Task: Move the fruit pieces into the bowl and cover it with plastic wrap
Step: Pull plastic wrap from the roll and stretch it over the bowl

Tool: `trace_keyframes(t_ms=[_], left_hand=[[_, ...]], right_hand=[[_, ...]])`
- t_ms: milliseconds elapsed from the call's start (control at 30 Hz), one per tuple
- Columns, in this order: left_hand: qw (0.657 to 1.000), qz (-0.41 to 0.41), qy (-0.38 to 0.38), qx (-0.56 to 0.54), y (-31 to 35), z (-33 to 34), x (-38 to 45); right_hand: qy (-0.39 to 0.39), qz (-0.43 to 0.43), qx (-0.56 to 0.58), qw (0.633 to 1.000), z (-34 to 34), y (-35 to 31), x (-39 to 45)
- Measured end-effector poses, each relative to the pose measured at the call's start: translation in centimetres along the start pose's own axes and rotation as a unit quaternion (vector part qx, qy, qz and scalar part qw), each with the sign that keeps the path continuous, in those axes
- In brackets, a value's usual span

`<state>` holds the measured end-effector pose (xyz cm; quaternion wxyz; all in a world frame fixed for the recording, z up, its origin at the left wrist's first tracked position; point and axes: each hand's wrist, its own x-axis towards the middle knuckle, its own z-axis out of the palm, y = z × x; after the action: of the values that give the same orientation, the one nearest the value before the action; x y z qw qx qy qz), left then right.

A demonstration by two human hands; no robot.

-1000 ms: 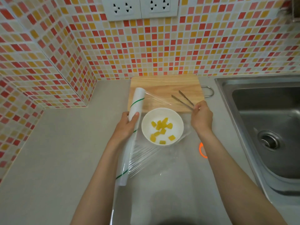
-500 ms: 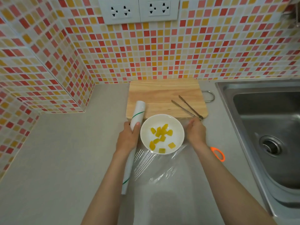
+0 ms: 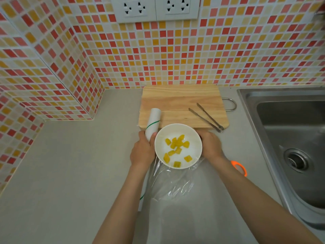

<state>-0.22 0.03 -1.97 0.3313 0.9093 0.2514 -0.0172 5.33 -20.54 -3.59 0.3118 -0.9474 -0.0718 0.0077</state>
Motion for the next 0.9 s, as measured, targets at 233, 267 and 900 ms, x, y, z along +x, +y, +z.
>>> trace_keyframes(t_ms=[233,267,900], left_hand=[[1.0,-0.003,-0.011,-0.025,-0.3,-0.2,0.2],[1.0,-0.002,-0.011,-0.026,-0.4,-0.2,0.1],[0.998,-0.003,-0.029,-0.06,-0.6,-0.5,0.2]], right_hand=[[0.092,-0.132,-0.188,0.969,1.3,0.6,-0.6],[0.097,-0.142,-0.203,0.964,1.4,0.8,-0.5],[-0.181,0.193,0.167,0.95,-3.8,0.5,3.0]])
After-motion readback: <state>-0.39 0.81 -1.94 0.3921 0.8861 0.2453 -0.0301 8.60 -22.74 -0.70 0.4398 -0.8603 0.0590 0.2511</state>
